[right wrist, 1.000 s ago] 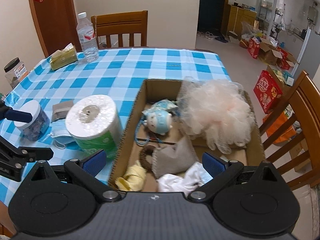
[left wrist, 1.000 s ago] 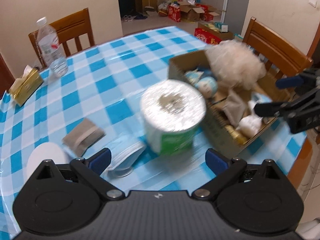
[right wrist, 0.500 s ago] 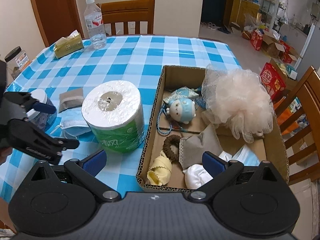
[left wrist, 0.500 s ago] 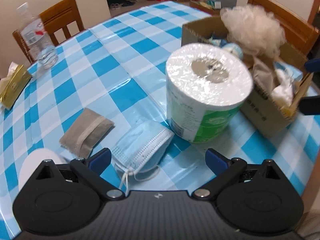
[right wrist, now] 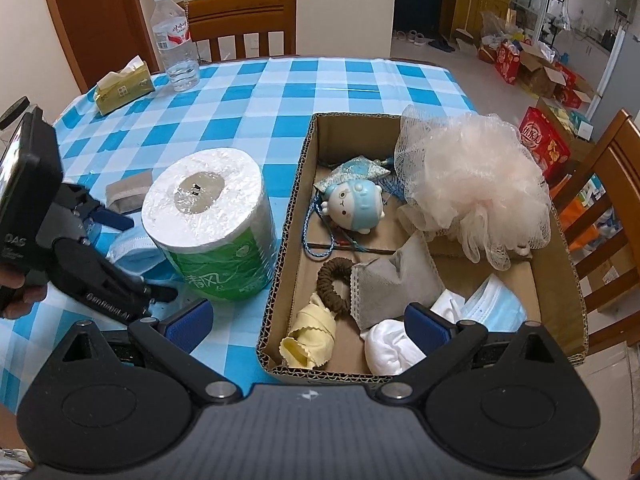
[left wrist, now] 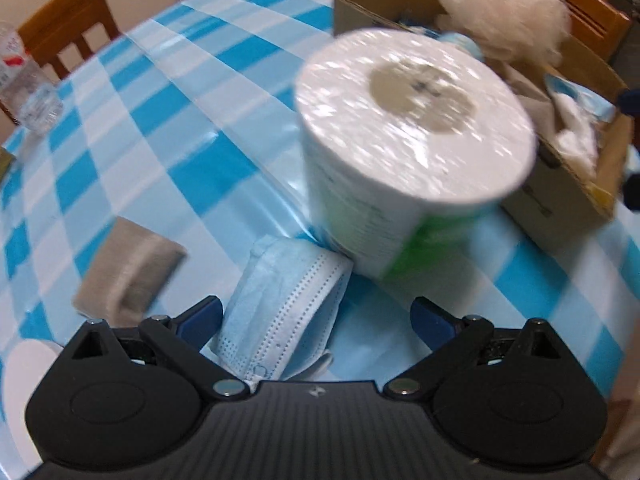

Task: Organize soft objects
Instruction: 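Withdraw the left tool and grasp the blue face mask on the table, then reach the right tool to the beige cloth pouch beside the jar and grasp it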

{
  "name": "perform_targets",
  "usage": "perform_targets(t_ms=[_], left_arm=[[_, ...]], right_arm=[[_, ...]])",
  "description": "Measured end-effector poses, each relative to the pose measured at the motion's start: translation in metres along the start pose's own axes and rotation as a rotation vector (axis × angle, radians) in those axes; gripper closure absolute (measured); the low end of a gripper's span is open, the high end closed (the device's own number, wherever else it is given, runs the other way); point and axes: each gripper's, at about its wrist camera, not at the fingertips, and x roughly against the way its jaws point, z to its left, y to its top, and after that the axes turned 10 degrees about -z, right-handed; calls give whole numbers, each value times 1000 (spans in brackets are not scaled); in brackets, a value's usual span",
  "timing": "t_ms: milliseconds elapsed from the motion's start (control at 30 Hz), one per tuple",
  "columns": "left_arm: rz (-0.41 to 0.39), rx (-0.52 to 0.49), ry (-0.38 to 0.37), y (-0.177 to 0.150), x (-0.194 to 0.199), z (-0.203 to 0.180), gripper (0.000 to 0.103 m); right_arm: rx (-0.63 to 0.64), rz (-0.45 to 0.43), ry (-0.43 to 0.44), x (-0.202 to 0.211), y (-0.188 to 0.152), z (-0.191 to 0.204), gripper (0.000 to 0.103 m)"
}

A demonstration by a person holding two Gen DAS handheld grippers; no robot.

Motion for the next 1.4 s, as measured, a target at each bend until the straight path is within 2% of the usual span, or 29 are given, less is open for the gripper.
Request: perform_targets(t_ms=[133, 200, 367, 433, 467, 500, 667, 1033, 1200, 1400], left_arm=[[33, -3, -80, -6, 3, -4, 5], [26, -24, -78, -7, 6, -5, 8], [19, 2, -54, -4, 3, 4, 37], [35, 18, -45, -4, 2, 7, 42], [38, 22, -42, -4, 1, 8, 51], [38, 26, -42, -6, 2, 8, 54], [37, 52, -49, -12, 6, 6, 56], [36, 143, -33, -37, 27, 13, 56], [36, 194, -2, -53, 36, 19, 56], [41, 263, 51, -72, 46, 29, 56]], right_arm=[[-3, 4, 6, -4, 1, -2, 0], [0, 3, 11, -5, 2, -2, 0], [22, -4, 21, -3, 4, 3, 0], [23, -8, 18, -1, 5, 3, 0], [19, -9, 21, -1, 6, 3, 0], [16, -10, 23, 0, 6, 3, 0], [26, -18, 13, 2, 10, 3, 0], [96, -56, 59, 3, 38, 14, 0], [176, -74, 118, -6, 61, 35, 0], [330, -77, 219, -23, 92, 73, 0]])
